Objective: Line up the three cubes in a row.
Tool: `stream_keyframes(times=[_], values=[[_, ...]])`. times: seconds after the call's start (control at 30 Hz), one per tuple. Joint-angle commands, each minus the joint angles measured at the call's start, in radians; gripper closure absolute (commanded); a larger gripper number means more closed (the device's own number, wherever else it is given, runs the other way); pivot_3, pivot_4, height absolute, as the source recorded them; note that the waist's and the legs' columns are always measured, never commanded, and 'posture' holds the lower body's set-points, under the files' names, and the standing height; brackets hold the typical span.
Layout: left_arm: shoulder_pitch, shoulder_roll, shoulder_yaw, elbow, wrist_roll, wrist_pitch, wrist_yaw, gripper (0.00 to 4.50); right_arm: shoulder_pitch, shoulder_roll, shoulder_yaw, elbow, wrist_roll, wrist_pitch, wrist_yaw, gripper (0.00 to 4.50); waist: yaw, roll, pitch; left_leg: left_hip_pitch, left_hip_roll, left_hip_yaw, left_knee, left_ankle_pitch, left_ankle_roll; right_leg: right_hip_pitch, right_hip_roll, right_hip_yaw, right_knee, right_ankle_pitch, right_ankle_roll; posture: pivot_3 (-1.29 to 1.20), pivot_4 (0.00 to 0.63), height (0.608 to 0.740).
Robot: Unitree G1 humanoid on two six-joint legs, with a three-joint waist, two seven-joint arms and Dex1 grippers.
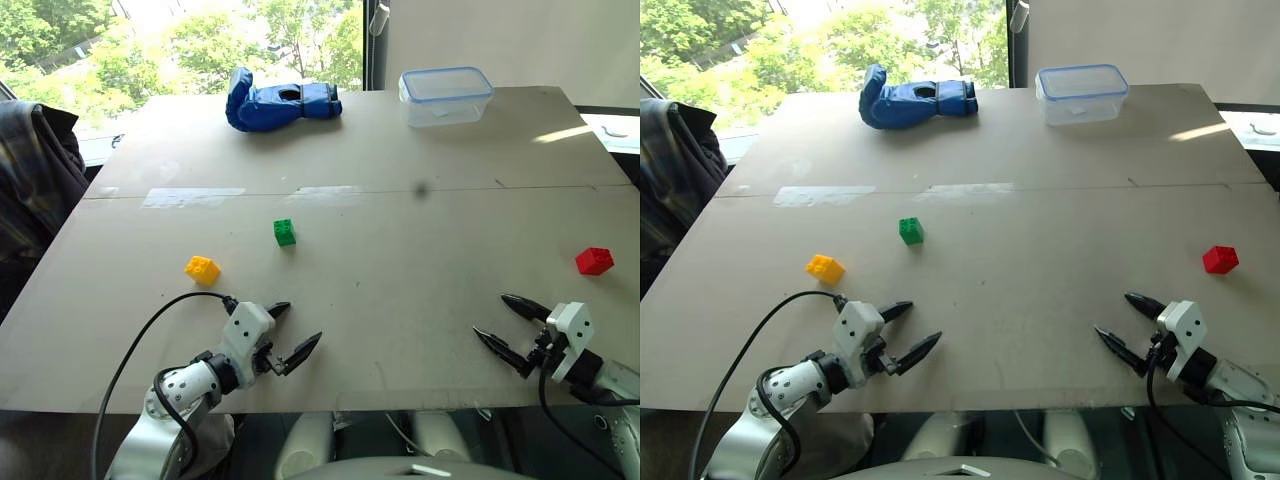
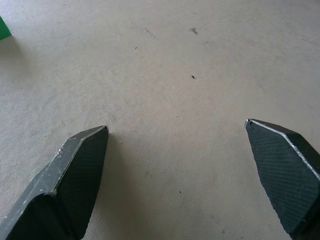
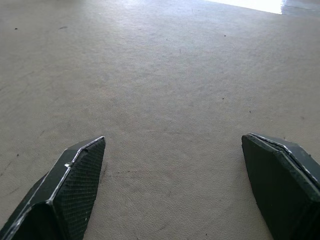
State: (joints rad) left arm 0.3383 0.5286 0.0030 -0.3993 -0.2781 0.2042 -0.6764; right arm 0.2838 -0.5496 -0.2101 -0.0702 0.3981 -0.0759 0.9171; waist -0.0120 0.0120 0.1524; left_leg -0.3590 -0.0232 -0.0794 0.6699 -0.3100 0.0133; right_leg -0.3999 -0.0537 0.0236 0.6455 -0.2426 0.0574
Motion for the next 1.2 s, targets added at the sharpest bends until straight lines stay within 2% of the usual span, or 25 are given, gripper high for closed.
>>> stream_keyframes(times=[0.03,0.7,0.97,1.2], values=[[0.032,0.014,-0.006,0.011,-0.003,0.034,-0.013,0.04,-0.002,0.002,0.004,0.001,0.004,-0.007,0.010,0.00,0.000,0.000,0.000,0.000,0.000,0.000,0.000,0.000,0.000,0.000,0.000,0.000,0.000,0.000,0.000,0.00,0.150,0.740],[-0.015,0.031,-0.021,0.018,-0.007,0.026,-0.042,0.04,0.044,0.002,-0.032,-0.027,0.017,-0.019,-0.013,0.00,0.003,-0.001,0.000,0.000,0.000,0.000,0.000,0.000,0.000,0.000,0.000,0.000,0.000,0.000,0.000,0.00,0.150,0.740],[-0.227,0.049,-0.076,-0.021,-0.034,0.049,-0.125,0.04,-0.009,0.031,-0.228,-0.001,0.080,0.027,-0.218,0.00,0.009,-0.002,0.001,-0.001,-0.001,0.000,0.001,0.000,0.000,0.000,0.000,0.000,0.000,0.000,0.000,0.00,0.150,0.740],[-0.441,0.068,-0.139,-0.104,-0.140,0.204,-0.212,0.04,-0.107,-0.007,-0.341,0.124,0.055,0.044,-0.339,0.00,-0.001,-0.003,0.002,-0.002,-0.001,-0.001,0.000,0.000,0.000,-0.001,0.001,-0.001,0.000,0.001,0.000,0.00,0.150,0.740]])
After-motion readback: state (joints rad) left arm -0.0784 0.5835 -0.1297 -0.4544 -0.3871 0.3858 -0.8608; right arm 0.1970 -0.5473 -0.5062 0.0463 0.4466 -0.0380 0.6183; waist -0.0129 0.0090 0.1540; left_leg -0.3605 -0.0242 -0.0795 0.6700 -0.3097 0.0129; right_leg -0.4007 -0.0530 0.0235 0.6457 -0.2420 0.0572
